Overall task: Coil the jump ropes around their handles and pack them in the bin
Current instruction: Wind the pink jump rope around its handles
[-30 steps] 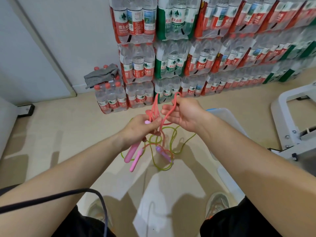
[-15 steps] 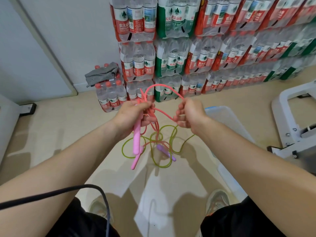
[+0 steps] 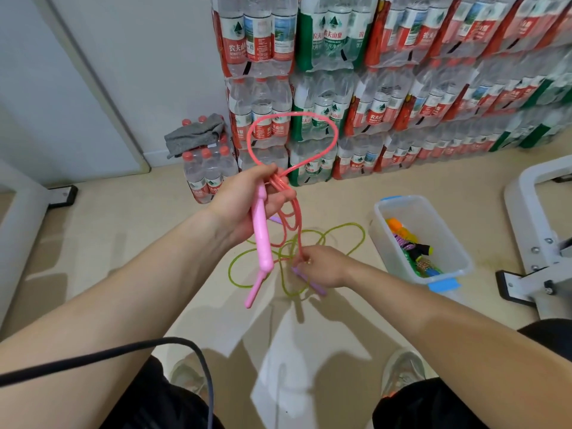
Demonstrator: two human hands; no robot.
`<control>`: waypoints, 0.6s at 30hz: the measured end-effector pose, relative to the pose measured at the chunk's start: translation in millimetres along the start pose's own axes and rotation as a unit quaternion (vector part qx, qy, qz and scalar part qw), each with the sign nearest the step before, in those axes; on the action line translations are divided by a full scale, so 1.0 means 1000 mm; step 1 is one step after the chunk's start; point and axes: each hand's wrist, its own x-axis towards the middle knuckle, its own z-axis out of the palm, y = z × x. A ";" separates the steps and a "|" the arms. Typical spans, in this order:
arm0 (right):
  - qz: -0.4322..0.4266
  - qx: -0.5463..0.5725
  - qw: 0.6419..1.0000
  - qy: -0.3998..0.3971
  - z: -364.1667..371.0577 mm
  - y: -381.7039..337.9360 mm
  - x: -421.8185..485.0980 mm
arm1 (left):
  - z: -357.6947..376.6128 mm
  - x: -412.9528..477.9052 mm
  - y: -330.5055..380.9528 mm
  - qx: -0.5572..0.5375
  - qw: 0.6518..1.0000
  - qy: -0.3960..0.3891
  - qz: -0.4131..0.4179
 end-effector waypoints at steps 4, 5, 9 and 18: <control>0.044 0.150 0.985 0.078 -0.014 0.004 -0.001 | -0.017 0.013 0.005 0.089 0.991 0.067 0.075; 0.051 0.226 0.968 0.094 -0.021 0.002 -0.002 | -0.023 0.017 0.005 0.138 0.981 0.091 0.096; 0.031 0.441 0.884 0.154 -0.057 -0.016 -0.013 | -0.040 0.028 -0.007 0.272 0.947 0.124 0.121; -0.041 0.661 0.724 0.192 -0.109 -0.053 -0.034 | -0.023 0.022 -0.054 0.357 0.929 -0.090 0.047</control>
